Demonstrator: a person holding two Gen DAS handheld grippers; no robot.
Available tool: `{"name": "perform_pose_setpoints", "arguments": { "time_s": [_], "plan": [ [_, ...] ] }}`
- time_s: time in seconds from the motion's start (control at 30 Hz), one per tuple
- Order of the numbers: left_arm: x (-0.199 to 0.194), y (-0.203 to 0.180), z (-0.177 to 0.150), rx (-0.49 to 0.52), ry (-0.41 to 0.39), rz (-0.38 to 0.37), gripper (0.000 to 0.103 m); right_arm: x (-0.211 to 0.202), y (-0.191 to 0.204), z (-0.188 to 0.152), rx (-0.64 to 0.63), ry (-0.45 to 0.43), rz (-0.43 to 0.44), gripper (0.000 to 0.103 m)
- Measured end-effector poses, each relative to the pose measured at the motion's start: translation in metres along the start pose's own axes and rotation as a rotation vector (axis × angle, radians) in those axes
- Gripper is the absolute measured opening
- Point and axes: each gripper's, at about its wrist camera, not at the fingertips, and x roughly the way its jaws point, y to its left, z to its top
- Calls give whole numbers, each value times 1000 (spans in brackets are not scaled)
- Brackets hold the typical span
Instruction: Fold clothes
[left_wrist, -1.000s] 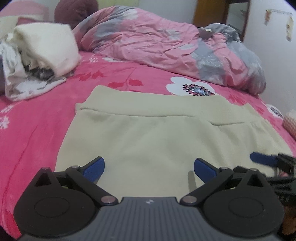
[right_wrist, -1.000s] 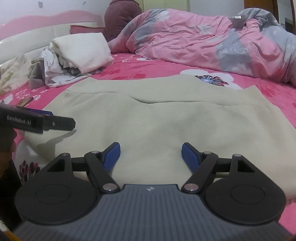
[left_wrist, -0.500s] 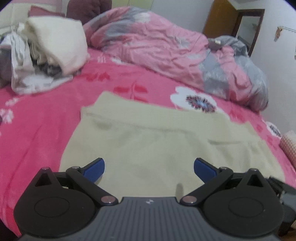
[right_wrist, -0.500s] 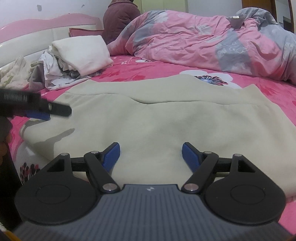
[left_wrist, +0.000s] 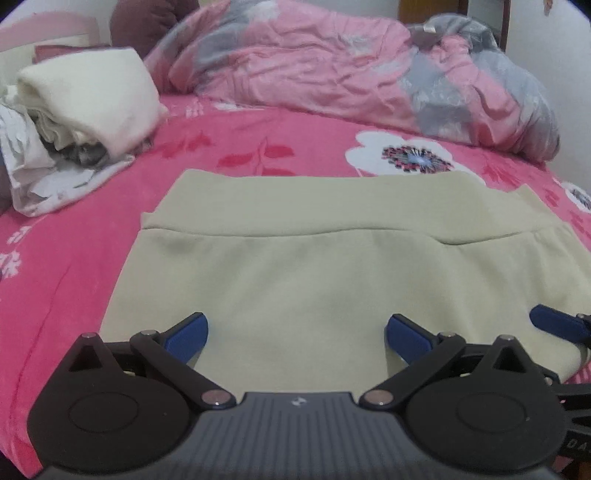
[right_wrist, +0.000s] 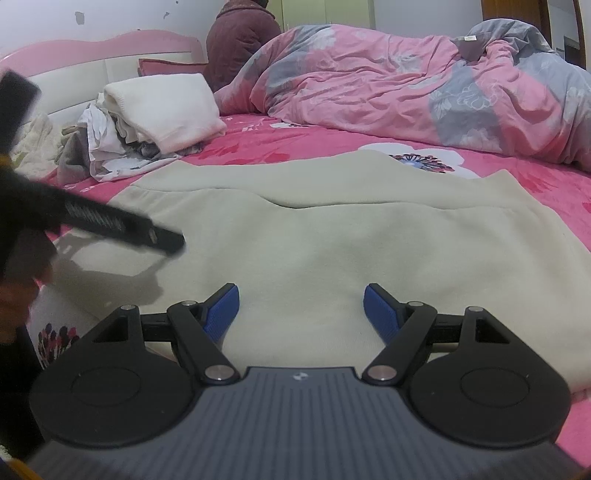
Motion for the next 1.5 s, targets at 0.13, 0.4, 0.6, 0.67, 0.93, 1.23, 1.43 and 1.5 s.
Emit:
{"name": "perform_pose_setpoints", "arguments": {
  "time_s": [0.13, 0.4, 0.6, 0.67, 0.93, 1.23, 1.43, 1.5],
  "plan": [
    [2, 2, -1, -14, 8, 2, 103, -2, 2, 10, -19, 13, -22, 75],
    [2, 1, 0, -11, 17, 5, 103, -7, 4, 35, -61, 5, -70, 86],
    [3, 1, 3, -8, 39, 3, 103, 28, -12, 14, -5, 81, -74, 97],
    [3, 1, 4, -11, 41, 2, 103, 28, -12, 19, -11, 101, -77, 97],
    [3, 1, 5, -13, 45, 2, 103, 42, -23, 58, -7, 66, -127, 98],
    [4, 1, 6, 2, 46, -2, 103, 75, -32, 48, -5, 127, -157, 102],
    [2, 0, 1, 11, 10, -8, 103, 74, -32, 44, -1, 106, -154, 102],
    [1, 0, -1, 13, -4, -7, 103, 73, -32, 42, 1, 100, -153, 102]
  ]
}}
